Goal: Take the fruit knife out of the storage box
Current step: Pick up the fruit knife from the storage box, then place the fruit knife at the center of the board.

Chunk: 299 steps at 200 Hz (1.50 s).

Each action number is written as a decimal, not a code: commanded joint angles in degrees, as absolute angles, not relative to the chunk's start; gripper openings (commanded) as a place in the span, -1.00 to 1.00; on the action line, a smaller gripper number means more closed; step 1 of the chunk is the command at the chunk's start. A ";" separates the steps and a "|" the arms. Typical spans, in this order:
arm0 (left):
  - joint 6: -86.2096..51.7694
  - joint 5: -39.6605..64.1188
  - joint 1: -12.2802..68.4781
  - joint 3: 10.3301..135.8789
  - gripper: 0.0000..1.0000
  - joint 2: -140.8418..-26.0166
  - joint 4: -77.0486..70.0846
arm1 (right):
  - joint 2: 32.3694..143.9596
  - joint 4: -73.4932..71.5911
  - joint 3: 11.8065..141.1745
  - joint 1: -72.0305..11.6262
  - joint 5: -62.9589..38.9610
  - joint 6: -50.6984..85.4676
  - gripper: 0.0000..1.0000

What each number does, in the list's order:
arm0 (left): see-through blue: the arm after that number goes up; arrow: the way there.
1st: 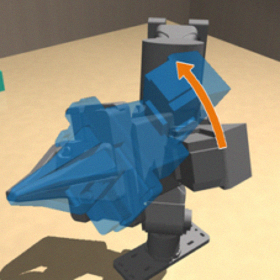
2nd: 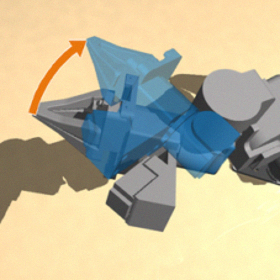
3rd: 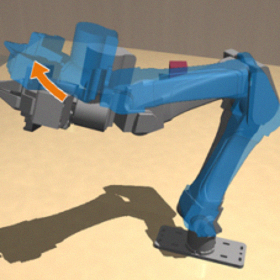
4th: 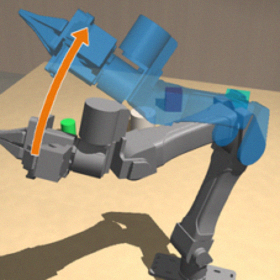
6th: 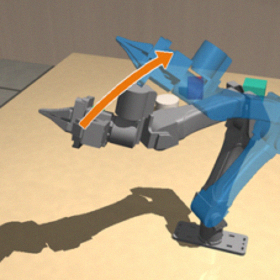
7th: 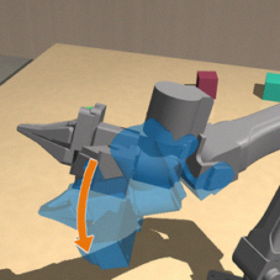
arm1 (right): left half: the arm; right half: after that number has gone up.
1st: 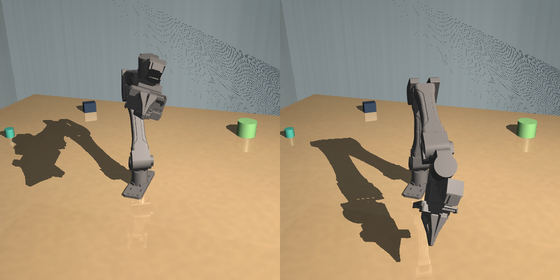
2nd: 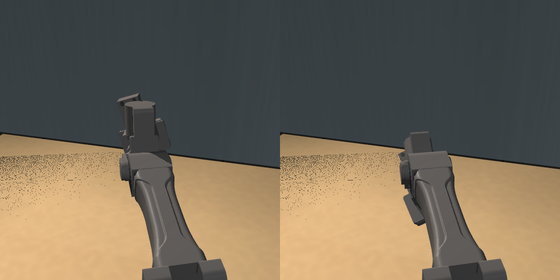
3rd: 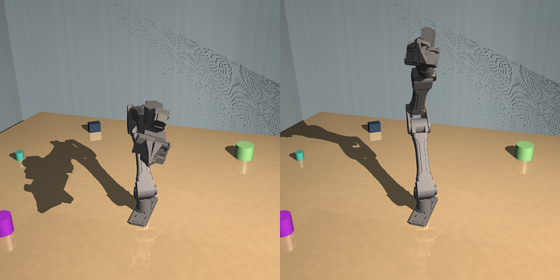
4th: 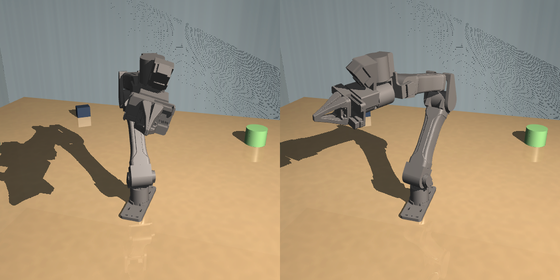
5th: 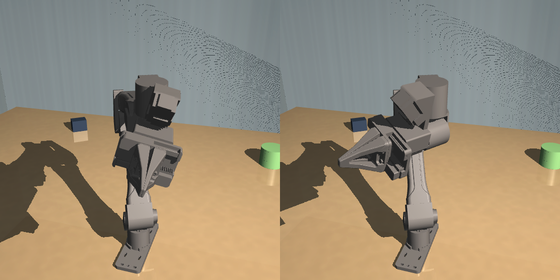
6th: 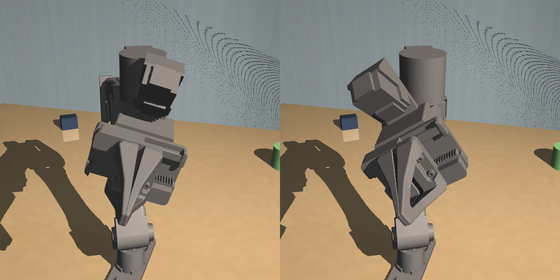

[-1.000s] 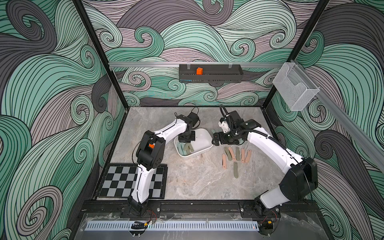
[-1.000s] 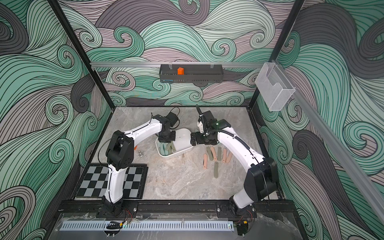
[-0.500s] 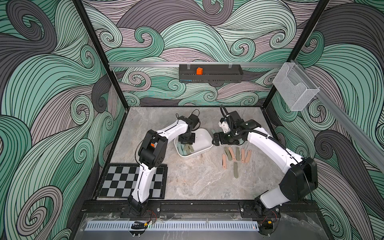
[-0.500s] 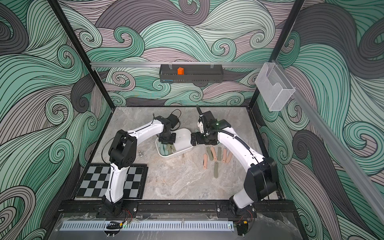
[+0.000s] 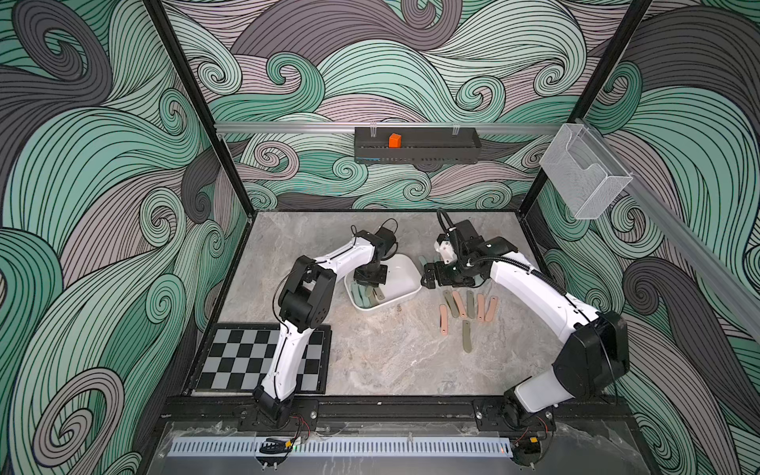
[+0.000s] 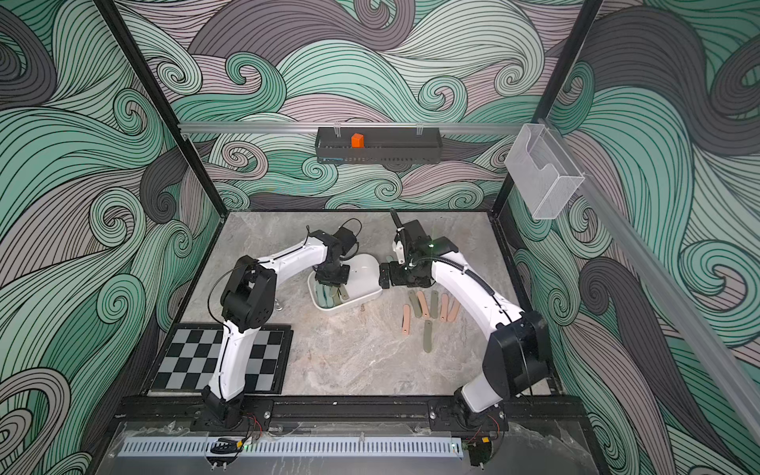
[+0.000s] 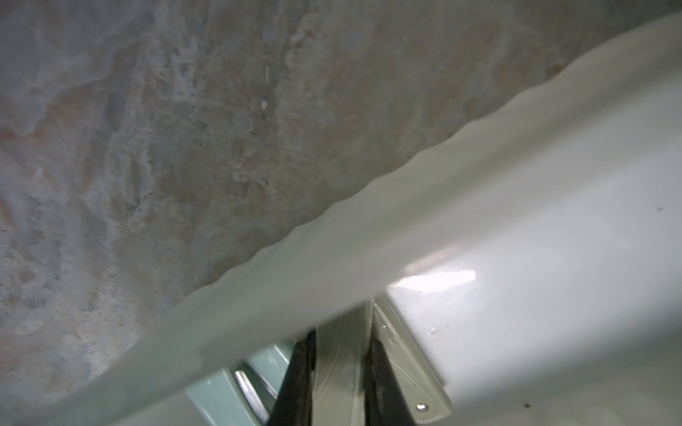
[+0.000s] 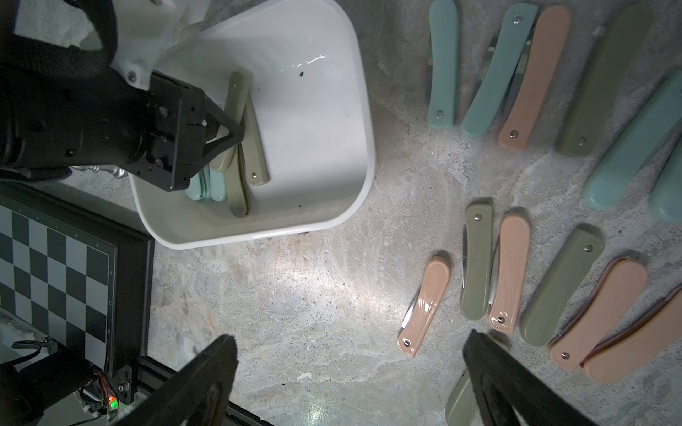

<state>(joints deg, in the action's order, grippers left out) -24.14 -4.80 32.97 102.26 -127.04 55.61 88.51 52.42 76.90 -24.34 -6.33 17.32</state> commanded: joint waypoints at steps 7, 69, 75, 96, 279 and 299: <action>-24.05 -5.33 33.13 102.52 -0.96 -125.37 58.05 | 87.87 52.47 77.14 -24.08 -7.51 18.41 0.97; -26.41 -4.48 34.01 99.35 -0.96 -117.67 58.35 | 84.38 51.42 75.40 -24.08 -9.92 21.33 0.97; -26.58 -4.33 34.18 99.04 -0.96 -116.73 58.42 | 83.83 51.37 75.03 -24.08 -9.98 21.59 0.97; -27.50 -4.26 35.05 98.20 -0.96 -113.56 59.01 | 81.30 51.27 73.12 -24.18 -10.68 22.61 0.97; -51.14 -2.55 54.12 71.97 -0.86 -97.19 48.46 | 52.55 54.07 50.36 -34.60 -5.04 37.44 0.97; -53.04 -2.24 54.57 68.71 -0.86 -97.72 45.13 | 51.63 55.34 50.81 -34.76 -4.43 37.49 0.97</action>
<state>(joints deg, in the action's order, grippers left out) -48.86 -1.74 54.13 71.29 -97.78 49.67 52.95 53.06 50.37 -34.28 -6.39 35.48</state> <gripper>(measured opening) 0.199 0.984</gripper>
